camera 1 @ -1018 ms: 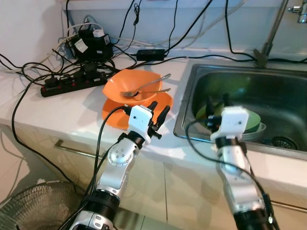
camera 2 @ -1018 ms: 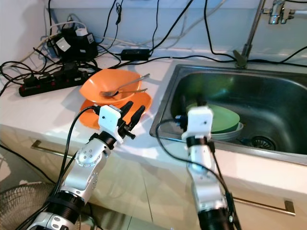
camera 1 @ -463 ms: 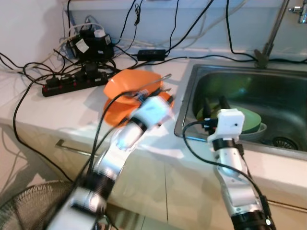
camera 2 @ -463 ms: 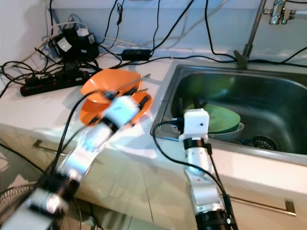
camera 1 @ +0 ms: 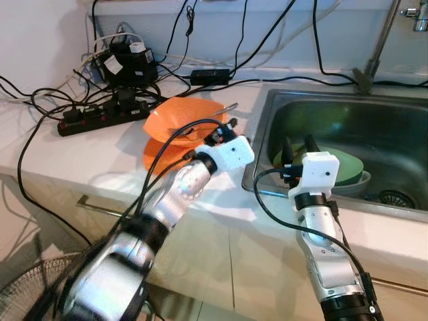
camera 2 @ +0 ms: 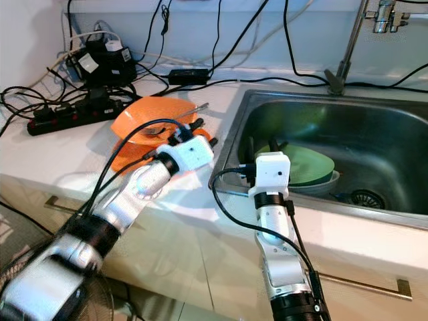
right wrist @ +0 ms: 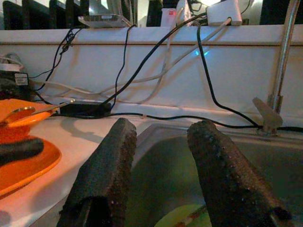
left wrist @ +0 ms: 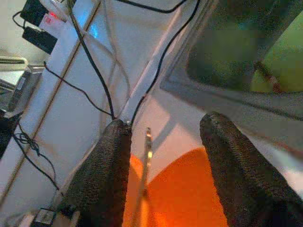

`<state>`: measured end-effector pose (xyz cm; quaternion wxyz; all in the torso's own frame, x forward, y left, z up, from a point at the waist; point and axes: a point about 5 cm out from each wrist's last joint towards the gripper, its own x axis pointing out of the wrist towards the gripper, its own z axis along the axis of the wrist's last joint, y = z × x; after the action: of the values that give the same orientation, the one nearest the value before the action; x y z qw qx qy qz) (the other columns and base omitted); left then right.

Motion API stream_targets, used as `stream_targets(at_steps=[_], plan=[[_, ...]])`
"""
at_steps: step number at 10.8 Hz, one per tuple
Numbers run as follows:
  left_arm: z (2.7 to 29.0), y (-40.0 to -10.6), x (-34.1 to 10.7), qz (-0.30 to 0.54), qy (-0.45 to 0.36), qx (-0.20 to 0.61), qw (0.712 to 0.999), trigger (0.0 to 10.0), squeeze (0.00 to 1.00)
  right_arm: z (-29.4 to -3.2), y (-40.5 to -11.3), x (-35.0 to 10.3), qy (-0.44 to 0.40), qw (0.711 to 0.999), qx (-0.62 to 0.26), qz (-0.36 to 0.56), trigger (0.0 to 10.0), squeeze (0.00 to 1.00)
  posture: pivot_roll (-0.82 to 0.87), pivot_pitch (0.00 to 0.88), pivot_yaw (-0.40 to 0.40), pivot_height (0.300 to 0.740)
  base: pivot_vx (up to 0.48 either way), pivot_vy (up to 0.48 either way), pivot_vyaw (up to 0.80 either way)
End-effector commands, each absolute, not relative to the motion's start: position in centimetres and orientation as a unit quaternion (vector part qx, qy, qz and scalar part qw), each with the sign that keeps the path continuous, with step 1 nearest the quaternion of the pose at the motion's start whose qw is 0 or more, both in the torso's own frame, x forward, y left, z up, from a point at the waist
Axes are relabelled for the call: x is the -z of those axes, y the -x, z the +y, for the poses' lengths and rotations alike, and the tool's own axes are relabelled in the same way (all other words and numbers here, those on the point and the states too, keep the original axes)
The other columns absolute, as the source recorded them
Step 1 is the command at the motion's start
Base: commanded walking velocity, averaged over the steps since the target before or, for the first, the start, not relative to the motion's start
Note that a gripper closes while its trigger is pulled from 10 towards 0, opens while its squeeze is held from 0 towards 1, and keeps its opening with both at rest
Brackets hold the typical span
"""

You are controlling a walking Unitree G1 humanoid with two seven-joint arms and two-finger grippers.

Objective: Kitchen organization

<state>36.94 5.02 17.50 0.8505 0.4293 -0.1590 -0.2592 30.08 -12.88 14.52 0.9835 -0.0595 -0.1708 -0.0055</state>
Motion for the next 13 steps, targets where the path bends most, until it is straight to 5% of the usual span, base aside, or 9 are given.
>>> stream_targets(at_steps=[1,7,8,9,13], plan=[[5.2,-37.3,-17.8,-0.157,-0.442,0.249,0.848,10.0,0.00,-12.9,-30.1,-14.0,0.061,0.986,0.007,-0.157,10.0,0.00,0.03,0.000,0.128,0.740,0.000,0.000,0.00],[4.7,-39.0,-18.3,-0.123,-0.475,0.211,0.845,10.0,0.00,-12.9,-30.1,-14.0,0.061,0.986,0.009,-0.154,10.0,0.00,0.02,0.000,0.132,0.740,0.000,0.000,0.00],[4.6,-39.2,-18.5,-0.123,-0.471,0.205,0.849,2.5,0.00,-12.9,-30.1,-14.0,0.061,0.986,0.011,-0.154,10.0,0.00,0.02,0.000,0.132,0.740,0.000,0.000,0.00],[4.6,-39.2,-18.5,-0.124,-0.470,0.204,0.849,0.0,0.00,-12.9,-30.1,-14.0,0.061,0.986,0.013,-0.154,10.0,0.00,0.02,0.000,0.132,0.740,0.000,0.000,0.00],[4.7,-39.3,-18.6,-0.124,-0.467,0.201,0.852,0.0,0.00,-13.0,-30.2,-13.9,0.062,0.986,0.012,-0.152,10.0,0.00,0.03,0.000,0.128,0.740,0.000,0.000,0.00]])
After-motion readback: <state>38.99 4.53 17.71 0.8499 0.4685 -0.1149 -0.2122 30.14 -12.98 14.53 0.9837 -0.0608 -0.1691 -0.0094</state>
